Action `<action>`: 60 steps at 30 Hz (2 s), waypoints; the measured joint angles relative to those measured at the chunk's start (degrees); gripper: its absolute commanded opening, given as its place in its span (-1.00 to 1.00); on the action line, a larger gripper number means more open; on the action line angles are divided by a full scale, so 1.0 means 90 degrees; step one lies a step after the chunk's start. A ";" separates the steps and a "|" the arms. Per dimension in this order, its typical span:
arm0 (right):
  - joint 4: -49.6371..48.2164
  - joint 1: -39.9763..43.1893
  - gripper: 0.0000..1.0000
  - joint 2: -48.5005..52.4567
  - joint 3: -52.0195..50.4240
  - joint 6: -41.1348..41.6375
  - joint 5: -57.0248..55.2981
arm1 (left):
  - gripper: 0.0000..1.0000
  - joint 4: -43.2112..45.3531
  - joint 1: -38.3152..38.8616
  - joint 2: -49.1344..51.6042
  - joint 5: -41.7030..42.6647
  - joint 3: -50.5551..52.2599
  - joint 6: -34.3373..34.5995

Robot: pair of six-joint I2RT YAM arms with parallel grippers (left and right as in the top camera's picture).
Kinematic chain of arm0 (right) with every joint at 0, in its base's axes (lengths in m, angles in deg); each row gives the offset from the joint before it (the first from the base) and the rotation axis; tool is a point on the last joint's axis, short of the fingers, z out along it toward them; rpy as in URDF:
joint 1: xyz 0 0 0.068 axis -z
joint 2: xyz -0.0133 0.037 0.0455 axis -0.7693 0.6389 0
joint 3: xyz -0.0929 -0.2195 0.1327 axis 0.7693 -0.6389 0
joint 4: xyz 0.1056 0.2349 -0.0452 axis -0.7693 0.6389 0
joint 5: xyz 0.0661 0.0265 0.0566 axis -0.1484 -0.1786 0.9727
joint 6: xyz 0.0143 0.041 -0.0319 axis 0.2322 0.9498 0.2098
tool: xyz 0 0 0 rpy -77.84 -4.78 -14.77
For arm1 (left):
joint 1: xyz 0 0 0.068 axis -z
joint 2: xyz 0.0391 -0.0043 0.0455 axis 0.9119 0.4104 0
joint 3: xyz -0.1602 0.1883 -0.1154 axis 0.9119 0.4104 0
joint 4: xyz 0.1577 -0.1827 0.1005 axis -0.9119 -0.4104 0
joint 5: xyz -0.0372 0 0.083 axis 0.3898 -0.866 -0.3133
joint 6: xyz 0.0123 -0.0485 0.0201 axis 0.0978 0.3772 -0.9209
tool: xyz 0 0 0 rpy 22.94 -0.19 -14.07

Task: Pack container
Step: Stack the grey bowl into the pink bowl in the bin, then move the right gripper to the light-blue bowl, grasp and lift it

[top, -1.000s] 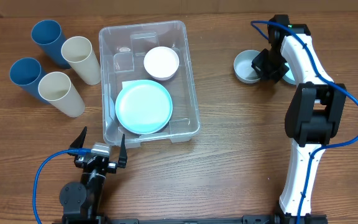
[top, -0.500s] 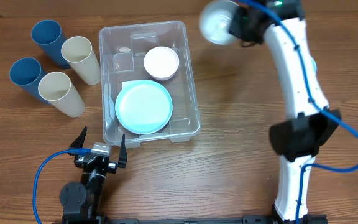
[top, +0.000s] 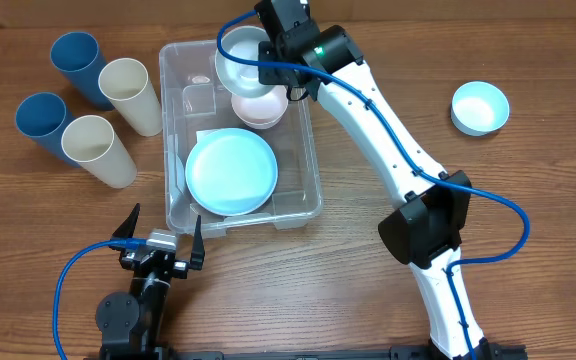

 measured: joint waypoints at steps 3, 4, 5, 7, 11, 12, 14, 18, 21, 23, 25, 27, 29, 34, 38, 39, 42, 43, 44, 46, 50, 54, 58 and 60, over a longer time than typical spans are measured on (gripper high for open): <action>-0.0032 0.0000 -0.92 0.0211 0.0000 0.0002 -0.0010 | 1.00 0.0000 0.0000 0.0000 0.0000 0.0000 0.0000; -0.0032 0.0000 -0.92 0.0330 0.0000 0.0005 -0.0010 | 1.00 0.0000 0.0000 0.0000 -0.0002 0.0000 0.0000; -0.0029 0.0000 -0.85 0.0427 0.0000 0.0002 -0.0019 | 1.00 0.0000 0.0000 0.0000 -0.0002 0.0000 0.0000; -0.0019 0.0000 -0.35 0.0629 -0.0002 -0.0017 -0.0034 | 1.00 0.0000 0.0000 0.0000 0.0000 0.0000 0.0000; -0.0036 0.0000 -0.14 0.0777 -0.0022 -0.0044 -0.0053 | 1.00 0.0000 0.0000 0.0000 0.0000 0.0000 0.0000; -0.0039 0.0000 -0.15 0.0780 -0.0022 -0.0058 -0.0051 | 1.00 0.0000 0.0000 0.0000 0.0000 0.0000 0.0000; -0.0039 0.0000 -0.15 0.0777 -0.0022 -0.0124 -0.0049 | 1.00 0.0000 0.0000 0.0000 -0.0002 0.0000 0.0000; 0.0260 -0.0100 -0.15 0.0784 0.0146 -0.0379 -0.0027 | 1.00 0.0000 0.0000 0.0000 0.0000 0.0000 0.0000; 0.0763 -0.0328 -0.13 0.0794 0.0865 -0.0369 0.0007 | 1.00 0.0000 0.0000 0.0000 0.0000 0.0000 -0.0002; 0.1151 -0.0440 -0.10 0.0770 0.1515 -0.0248 0.0032 | 1.00 0.0000 0.0000 0.0000 -0.0002 0.0000 0.0000; 0.1642 -0.0359 -0.05 0.0653 0.2161 -0.0027 0.0044 | 1.00 0.0000 0.0000 0.0000 0.0000 0.0000 0.0000; 0.2169 0.0024 -0.01 0.0483 0.2667 0.0172 0.0073 | 1.00 0.0002 0.0000 0.0000 0.0000 0.0000 0.0000; 0.2713 0.0763 0.06 0.0308 0.2943 0.0459 0.0070 | 1.00 0.0000 0.0000 0.0000 -0.0002 0.0000 0.0000; 0.3662 0.2960 0.13 0.0238 0.2931 0.1042 0.0044 | 1.00 0.0000 0.0000 0.0000 0.0000 0.0000 0.0000; 0.3687 0.4386 0.13 0.0236 0.2518 0.1387 0.0486 | 1.00 0.0000 0.0000 0.0000 0.0000 0.0000 0.0000; 0.3662 0.4634 0.12 0.0219 0.2237 0.1486 0.0578 | 1.00 0.0000 0.0000 0.0000 0.0000 0.0000 0.0000; 0.3587 0.5241 0.10 0.0206 0.1061 0.1654 0.0670 | 1.00 0.0000 0.0000 0.0000 -0.0002 0.0000 0.0000; 0.3497 0.5350 0.10 0.0211 0.0697 0.1676 0.0668 | 1.00 0.0000 0.0000 0.0000 0.0000 0.0000 0.0000; 0.3320 0.5442 0.10 0.0211 0.0231 0.1688 0.0663 | 1.00 0.0002 0.0000 0.0000 0.0000 0.0000 0.0000; 0.3014 0.5481 0.11 0.0223 -0.0396 0.1705 0.0661 | 1.00 0.0000 0.0000 0.0000 0.0000 0.0000 0.0000; 0.2008 0.5411 0.08 0.0216 -0.1576 0.1724 0.0673 | 1.00 0.0002 0.0000 0.0000 -0.0002 0.0000 -0.0002; 0.1248 0.5396 -0.29 0.0223 -0.2397 0.1756 0.0685 | 1.00 0.0000 0.0000 0.0000 0.0000 0.0000 0.0000; 0.0976 0.5396 -0.93 0.0223 -0.2803 0.1790 0.0668 | 1.00 0.0000 0.0000 0.0000 0.0000 0.0000 0.0000; 0.0962 0.5399 -0.92 0.0168 -0.2807 0.1739 0.0809 | 1.00 0.0000 0.0000 0.0000 0.0000 0.0000 0.0000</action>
